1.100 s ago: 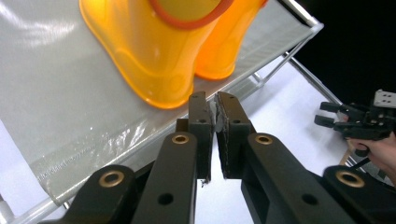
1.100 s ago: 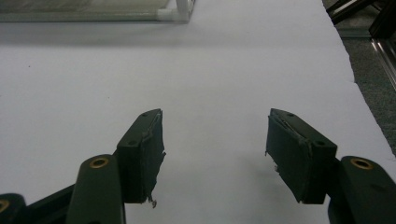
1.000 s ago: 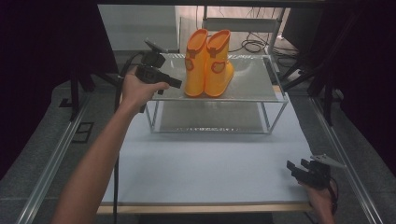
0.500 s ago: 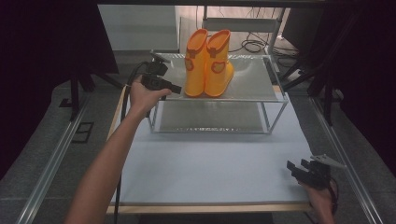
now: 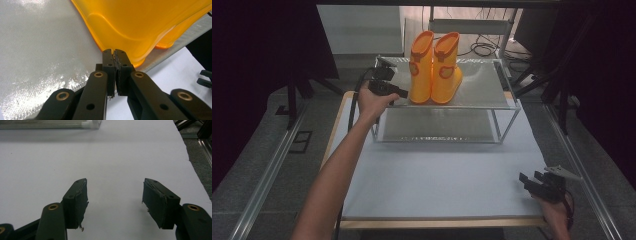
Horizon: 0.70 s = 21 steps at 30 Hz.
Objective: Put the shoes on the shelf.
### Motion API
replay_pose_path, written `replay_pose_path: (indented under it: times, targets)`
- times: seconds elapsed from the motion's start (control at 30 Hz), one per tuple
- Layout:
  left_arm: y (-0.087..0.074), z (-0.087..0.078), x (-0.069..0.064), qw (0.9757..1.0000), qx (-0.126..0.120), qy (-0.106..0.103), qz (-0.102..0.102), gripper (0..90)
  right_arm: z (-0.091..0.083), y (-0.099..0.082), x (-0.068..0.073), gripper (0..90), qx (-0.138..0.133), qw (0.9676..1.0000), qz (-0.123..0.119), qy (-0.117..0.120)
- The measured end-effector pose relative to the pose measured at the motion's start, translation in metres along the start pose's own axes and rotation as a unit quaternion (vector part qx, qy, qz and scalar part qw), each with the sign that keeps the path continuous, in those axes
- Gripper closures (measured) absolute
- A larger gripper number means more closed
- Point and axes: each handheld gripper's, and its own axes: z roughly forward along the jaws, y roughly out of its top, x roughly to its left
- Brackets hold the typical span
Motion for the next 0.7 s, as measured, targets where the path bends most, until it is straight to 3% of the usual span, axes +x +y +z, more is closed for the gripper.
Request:
replay_pose_path:
  times: [0.13,0.27,0.43,0.7]
  targets:
    - [-0.002,-0.007,-0.001,1.0,-0.002,-0.007,0.002,87.2,0.002,-0.001,-0.002,36.4,0.003,1.0,0.003,-0.001]
    - [-0.001,-0.01,0.003,1.0,0.001,0.003,-0.004,87.3,0.002,-0.001,0.001,36.4,0.004,1.0,0.0,0.0]
    - [0.0,-0.001,0.007,0.9999,0.003,0.009,-0.012,87.5,0.001,0.0,0.003,36.4,0.001,1.0,-0.002,0.002]
    - [0.003,0.017,0.005,0.9998,0.006,0.001,-0.018,88.0,-0.001,0.0,-0.005,36.4,-0.001,1.0,0.007,-0.002]
